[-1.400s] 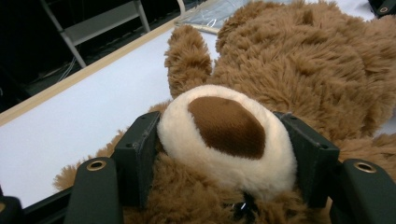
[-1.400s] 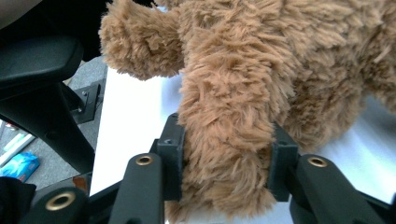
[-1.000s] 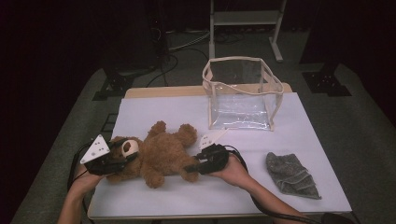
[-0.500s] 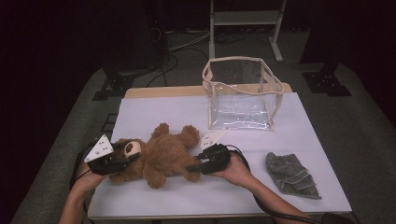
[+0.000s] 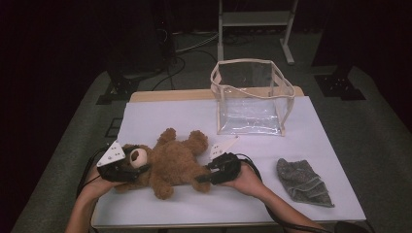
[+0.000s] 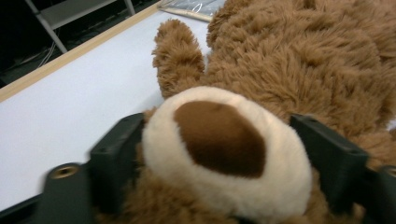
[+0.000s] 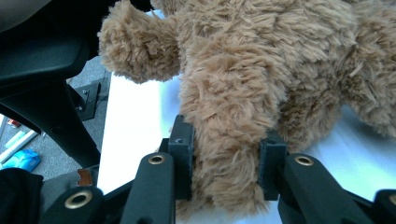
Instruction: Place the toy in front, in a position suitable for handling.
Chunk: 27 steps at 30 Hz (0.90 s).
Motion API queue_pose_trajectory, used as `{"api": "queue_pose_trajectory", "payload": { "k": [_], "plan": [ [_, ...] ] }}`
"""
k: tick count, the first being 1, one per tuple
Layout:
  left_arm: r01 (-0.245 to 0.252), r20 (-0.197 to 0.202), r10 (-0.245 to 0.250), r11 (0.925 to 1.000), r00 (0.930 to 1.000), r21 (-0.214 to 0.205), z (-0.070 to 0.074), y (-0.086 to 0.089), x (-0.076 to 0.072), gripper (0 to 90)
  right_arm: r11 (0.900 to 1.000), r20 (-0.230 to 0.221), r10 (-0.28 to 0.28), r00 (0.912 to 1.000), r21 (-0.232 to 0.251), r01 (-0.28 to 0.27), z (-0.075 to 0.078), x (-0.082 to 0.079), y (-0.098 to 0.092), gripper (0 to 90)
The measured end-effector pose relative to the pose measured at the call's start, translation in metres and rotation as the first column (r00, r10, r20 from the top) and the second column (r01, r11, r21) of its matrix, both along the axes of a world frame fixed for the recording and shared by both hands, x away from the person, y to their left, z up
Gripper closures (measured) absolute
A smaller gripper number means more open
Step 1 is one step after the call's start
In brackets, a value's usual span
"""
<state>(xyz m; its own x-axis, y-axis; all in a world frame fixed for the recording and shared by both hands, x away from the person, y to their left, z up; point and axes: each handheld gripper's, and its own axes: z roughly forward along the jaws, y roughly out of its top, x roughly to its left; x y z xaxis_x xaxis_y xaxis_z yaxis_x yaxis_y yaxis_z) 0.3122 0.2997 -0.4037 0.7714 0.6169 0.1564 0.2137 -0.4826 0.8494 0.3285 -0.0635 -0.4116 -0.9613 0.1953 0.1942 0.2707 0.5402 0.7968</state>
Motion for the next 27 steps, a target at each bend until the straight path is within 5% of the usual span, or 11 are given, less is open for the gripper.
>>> {"api": "queue_pose_trajectory", "payload": {
  "k": [7,17,27],
  "plan": [
    [-0.028,-0.013,0.028,0.9996,0.9995,-0.005,0.006,-0.002,0.001,36.6,0.9997,-0.014,-0.014,0.9998,0.02,0.014,0.001,0.002,0.0,65.7],
    [0.002,0.036,-0.001,0.9998,0.9994,-0.019,0.029,-0.011,0.0,37.0,0.9994,0.04,-0.027,0.9988,0.022,0.026,0.019,0.001,-0.011,65.9],
    [0.061,0.087,-0.056,0.9969,0.9946,-0.05,0.05,-0.036,-0.003,37.1,0.9994,0.126,-0.035,0.9914,0.006,0.035,0.051,-0.016,-0.037,66.0]
  ]
}}
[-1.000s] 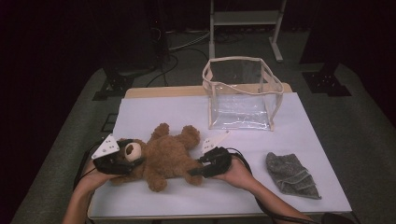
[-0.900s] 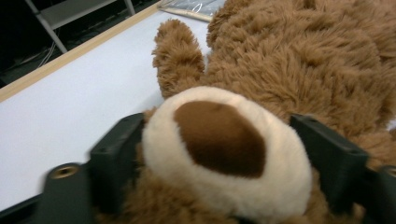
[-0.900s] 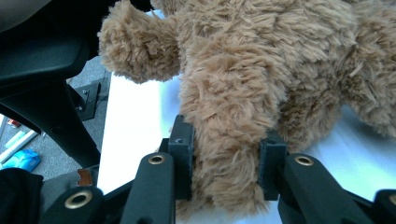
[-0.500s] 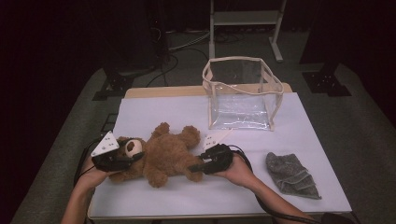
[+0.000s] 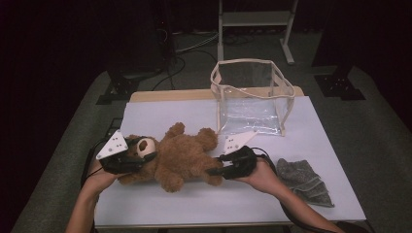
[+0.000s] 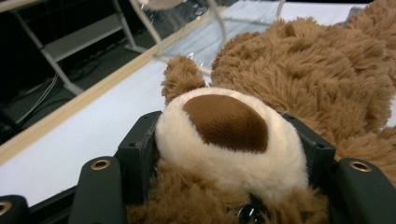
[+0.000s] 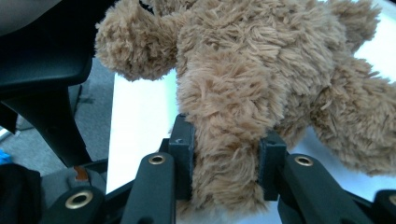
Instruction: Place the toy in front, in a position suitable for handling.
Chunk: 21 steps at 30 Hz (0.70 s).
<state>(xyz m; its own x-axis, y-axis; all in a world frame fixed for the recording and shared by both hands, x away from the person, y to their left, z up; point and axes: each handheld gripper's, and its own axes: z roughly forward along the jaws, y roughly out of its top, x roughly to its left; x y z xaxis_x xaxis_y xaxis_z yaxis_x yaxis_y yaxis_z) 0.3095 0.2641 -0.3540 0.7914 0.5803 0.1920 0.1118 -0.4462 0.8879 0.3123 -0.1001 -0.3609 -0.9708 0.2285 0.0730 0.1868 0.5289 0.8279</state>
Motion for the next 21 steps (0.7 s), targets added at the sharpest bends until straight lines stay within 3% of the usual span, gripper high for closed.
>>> {"api": "queue_pose_trajectory", "payload": {
  "k": [7,13,17,21],
  "plan": [
    [0.069,0.023,-0.069,0.9976,0.9974,-0.011,0.007,-0.037,0.007,37.1,0.9992,0.046,-0.036,0.9983,-0.017,0.037,0.013,-0.015,-0.038,66.0],
    [0.126,0.027,-0.125,0.9915,0.9918,-0.033,0.005,-0.08,0.015,37.0,0.9952,0.079,-0.084,0.9933,-0.044,0.088,0.02,-0.029,-0.078,66.0],
    [0.165,0.035,-0.164,0.9859,0.9859,-0.029,0.0,-0.11,0.019,37.0,0.9897,0.083,-0.123,0.9889,-0.063,0.128,0.017,-0.038,-0.105,65.9],
    [0.196,0.012,-0.196,0.9799,0.9806,-0.037,-0.015,-0.135,0.022,37.0,0.9849,0.069,-0.155,0.9855,-0.066,0.16,0.006,-0.046,-0.128,65.9]
  ]
}}
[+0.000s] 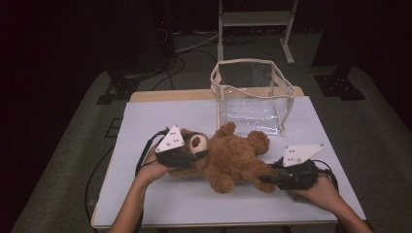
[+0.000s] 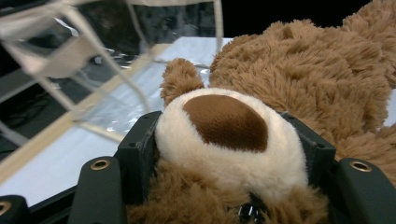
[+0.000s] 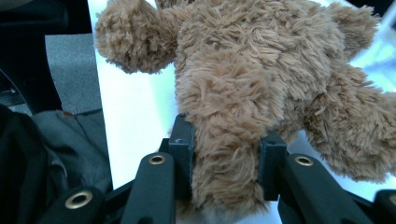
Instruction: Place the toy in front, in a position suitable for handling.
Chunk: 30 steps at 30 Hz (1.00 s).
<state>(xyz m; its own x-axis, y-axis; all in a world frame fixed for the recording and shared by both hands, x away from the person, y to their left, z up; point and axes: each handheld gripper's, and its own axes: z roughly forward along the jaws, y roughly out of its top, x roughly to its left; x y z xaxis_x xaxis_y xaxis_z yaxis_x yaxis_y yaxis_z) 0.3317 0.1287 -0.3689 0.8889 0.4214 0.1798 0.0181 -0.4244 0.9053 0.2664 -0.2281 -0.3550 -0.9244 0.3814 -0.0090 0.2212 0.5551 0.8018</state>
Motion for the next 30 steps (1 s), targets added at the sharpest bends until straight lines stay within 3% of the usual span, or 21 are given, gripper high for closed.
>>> {"api": "queue_pose_trajectory", "payload": {
  "k": [6,9,12,18,21,26,30],
  "plan": [
    [0.046,-0.044,-0.044,0.9983,0.998,0.036,-0.026,-0.022,-0.004,36.3,0.9997,-0.049,-0.018,0.9986,-0.014,0.018,-0.031,-0.015,-0.023,65.8],
    [0.051,-0.052,-0.05,0.9981,0.9974,0.033,-0.03,-0.021,-0.008,35.5,0.999,-0.079,-0.035,0.9963,0.025,0.037,-0.044,-0.019,-0.029,63.5],
    [0.064,-0.044,-0.061,0.9951,0.9972,0.076,-0.032,-0.018,-0.014,33.7,0.9981,-0.107,-0.032,0.9937,0.049,0.038,-0.049,-0.021,-0.03,52.7],
    [0.072,-0.045,-0.069,0.9941,0.9966,0.081,-0.034,-0.013,-0.019,30.8,0.9923,-0.129,-0.026,0.9913,0.117,0.041,-0.043,-0.024,-0.047,37.9],
    [0.081,-0.035,-0.078,0.9929,0.9964,0.088,-0.034,-0.013,-0.021,30.0,0.9877,-0.123,-0.062,0.9904,0.135,0.078,-0.038,-0.024,-0.064,34.6],
    [0.091,-0.03,-0.088,0.9913,0.9956,0.095,-0.034,-0.012,-0.025,28.8,0.982,-0.112,-0.143,0.9833,0.108,0.155,-0.041,-0.011,-0.088,37.2],
    [0.098,-0.035,-0.095,0.9914,0.9949,0.087,-0.034,-0.012,-0.027,28.2,0.9829,-0.098,-0.175,0.9796,0.039,0.18,-0.051,0.005,-0.093,36.4]
  ]
}}
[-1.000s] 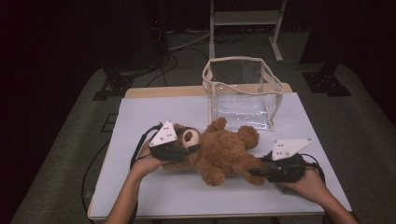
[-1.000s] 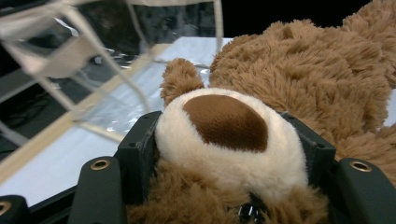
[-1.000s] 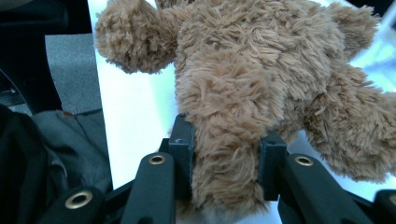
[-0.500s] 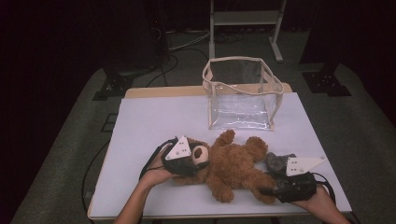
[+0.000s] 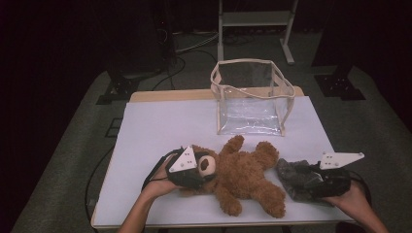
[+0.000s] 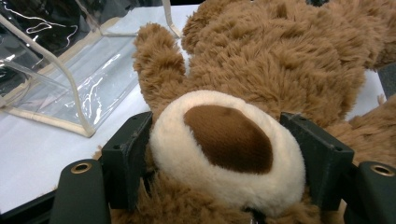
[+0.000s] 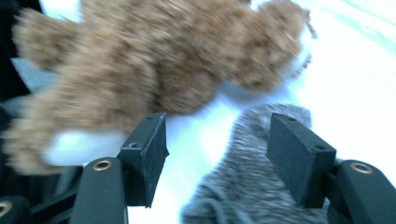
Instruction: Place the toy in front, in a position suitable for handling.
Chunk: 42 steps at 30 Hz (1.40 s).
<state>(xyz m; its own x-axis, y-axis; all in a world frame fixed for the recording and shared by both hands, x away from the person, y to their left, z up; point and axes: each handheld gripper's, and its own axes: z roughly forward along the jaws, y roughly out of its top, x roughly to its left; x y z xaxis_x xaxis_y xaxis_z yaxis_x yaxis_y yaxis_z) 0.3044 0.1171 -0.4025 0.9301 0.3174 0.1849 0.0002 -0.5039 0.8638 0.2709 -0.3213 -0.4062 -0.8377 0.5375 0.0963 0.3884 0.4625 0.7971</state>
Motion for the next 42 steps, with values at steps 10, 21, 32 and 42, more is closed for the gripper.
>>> {"api": "queue_pose_trajectory", "payload": {
  "k": [10,21,32,42],
  "plan": [
    [0.033,-0.017,-0.033,0.9995,0.9993,0.001,0.001,0.003,-0.006,27.6,0.9858,-0.024,-0.023,0.9994,-0.167,0.019,-0.039,0.032,0.006,42.1],
    [0.049,-0.024,-0.049,0.9988,0.9985,0.002,0.004,0.007,-0.007,26.9,0.9897,-0.03,-0.041,0.9987,-0.139,0.036,-0.048,0.029,0.004,69.9],
    [0.032,-0.028,-0.032,0.9995,0.9991,0.001,0.001,0.004,-0.005,27.2,0.9973,0.027,-0.012,0.9996,0.073,0.01,0.005,0.009,-0.009,72.7],
    [0.03,-0.01,-0.03,0.9992,0.9995,0.027,0.002,0.0,-0.004,28.6,0.9693,0.122,0.218,0.9683,0.088,-0.229,0.054,0.007,0.083,72.4]
  ]
}}
